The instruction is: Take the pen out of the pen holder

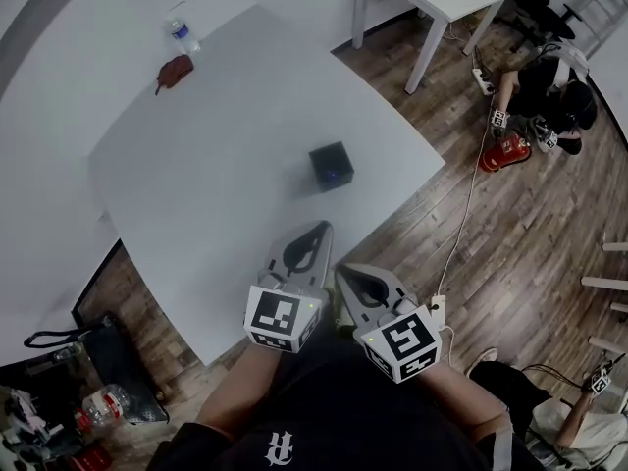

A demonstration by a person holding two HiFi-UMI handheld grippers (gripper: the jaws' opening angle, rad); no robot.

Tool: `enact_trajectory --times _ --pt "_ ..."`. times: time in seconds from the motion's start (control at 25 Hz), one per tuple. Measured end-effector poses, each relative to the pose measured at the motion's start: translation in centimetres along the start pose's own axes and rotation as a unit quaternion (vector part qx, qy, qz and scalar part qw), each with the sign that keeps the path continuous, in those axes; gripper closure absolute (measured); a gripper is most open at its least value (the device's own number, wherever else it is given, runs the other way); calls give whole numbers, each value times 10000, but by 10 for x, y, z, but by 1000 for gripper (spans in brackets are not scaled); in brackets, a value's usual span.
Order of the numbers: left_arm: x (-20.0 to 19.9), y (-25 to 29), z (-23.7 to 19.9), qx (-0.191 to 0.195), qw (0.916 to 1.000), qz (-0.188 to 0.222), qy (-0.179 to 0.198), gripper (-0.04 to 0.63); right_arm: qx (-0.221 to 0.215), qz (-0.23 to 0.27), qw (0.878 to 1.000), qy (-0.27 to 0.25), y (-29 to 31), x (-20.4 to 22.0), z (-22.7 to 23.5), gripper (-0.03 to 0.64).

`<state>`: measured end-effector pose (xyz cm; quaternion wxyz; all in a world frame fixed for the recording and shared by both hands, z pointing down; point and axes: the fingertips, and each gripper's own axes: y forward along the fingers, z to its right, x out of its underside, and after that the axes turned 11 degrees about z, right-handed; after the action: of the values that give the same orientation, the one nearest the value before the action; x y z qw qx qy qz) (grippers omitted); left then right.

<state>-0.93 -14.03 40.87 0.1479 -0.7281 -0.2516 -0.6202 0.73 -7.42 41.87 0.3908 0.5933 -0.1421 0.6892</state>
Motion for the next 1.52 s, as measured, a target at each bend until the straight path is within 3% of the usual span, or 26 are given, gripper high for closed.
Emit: enact_trajectory --times 0.24,0.48,0.64,0.88,0.96,1.28,1.52 --pt "19 36 -25 72 9998 -157 -84 589 144 -263 9993 244 24 11 22 601" --pt "52 66 -36 133 9987 -495 75 588 308 -538 9967 523 35 27 42 601" --pt "79 86 -42 126 9964 -742 394 588 395 -650 9947 699 37 41 57 601" --pt "107 104 -55 79 9873 -1054 1187 584 458 -825 9912 927 44 57 66 601" --pt "116 108 -55 128 9836 -1151 1385 532 470 -863 9904 971 46 60 67 601" --pt "144 122 -58 239 9686 -1512 1958 494 574 -969 9876 1092 48 67 77 601" --pt "151 126 -66 158 9648 -1591 2089 497 621 -1029 9863 1127 48 71 79 601"
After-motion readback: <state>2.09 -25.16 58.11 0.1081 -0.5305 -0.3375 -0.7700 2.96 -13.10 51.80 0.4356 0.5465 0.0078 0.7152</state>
